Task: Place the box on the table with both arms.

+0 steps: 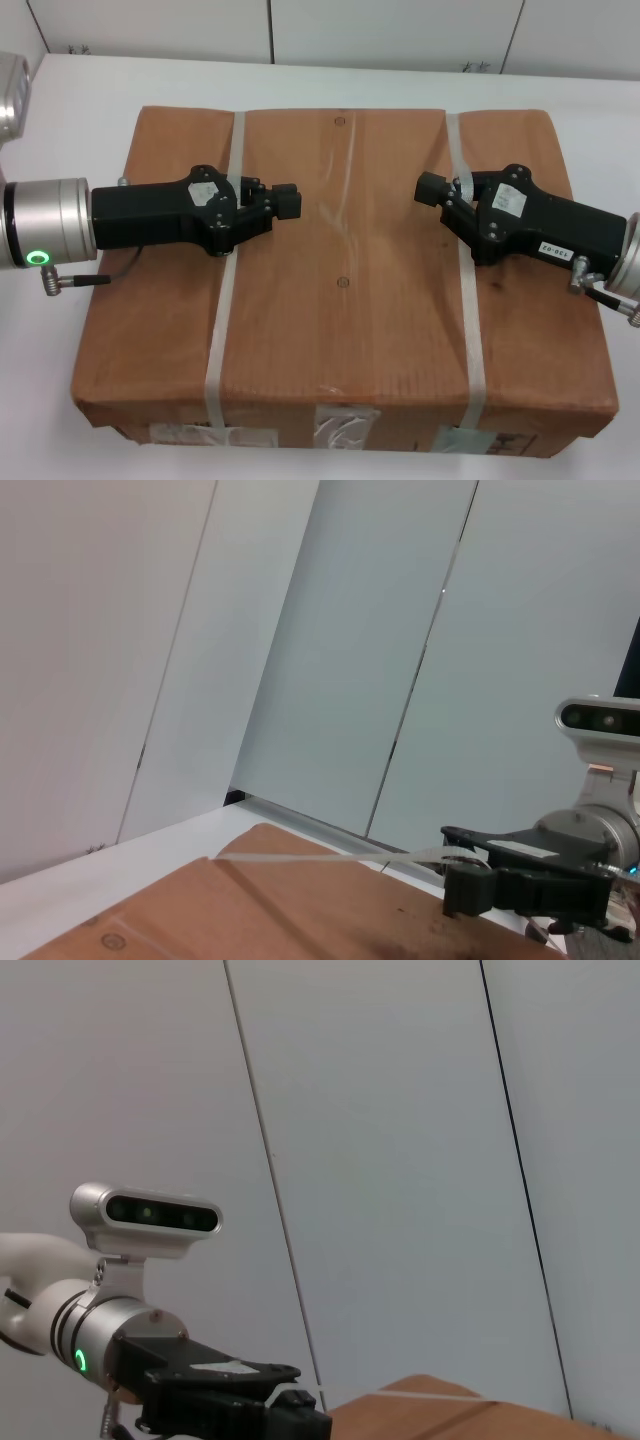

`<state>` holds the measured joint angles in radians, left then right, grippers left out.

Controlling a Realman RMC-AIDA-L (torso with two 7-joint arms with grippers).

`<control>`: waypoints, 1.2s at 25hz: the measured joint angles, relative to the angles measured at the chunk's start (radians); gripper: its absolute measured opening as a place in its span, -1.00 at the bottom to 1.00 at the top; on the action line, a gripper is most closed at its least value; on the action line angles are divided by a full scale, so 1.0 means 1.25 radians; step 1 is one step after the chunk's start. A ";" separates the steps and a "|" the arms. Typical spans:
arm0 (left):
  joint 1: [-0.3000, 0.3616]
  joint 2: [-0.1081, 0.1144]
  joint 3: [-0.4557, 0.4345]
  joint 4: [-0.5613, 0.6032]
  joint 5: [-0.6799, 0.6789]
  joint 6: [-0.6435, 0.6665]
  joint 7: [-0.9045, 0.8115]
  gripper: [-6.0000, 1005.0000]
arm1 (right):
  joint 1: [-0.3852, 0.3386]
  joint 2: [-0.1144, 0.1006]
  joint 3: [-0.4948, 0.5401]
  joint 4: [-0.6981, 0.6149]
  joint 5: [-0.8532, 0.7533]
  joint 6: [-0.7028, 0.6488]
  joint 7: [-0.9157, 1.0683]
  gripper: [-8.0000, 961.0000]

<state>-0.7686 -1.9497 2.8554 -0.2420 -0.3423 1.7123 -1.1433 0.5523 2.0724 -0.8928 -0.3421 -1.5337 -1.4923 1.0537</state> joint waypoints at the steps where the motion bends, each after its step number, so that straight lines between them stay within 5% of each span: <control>1: 0.000 0.000 0.000 0.000 0.000 0.000 0.000 -0.79 | 0.000 0.000 0.000 0.000 0.000 0.001 0.000 -0.97; 30: -0.003 -0.005 0.006 0.001 -0.001 0.000 0.002 -0.79 | -0.002 0.000 0.000 0.000 0.000 0.000 0.000 -0.97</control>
<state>-0.7730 -1.9565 2.8624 -0.2402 -0.3437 1.7123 -1.1412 0.5500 2.0724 -0.8927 -0.3421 -1.5340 -1.4920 1.0540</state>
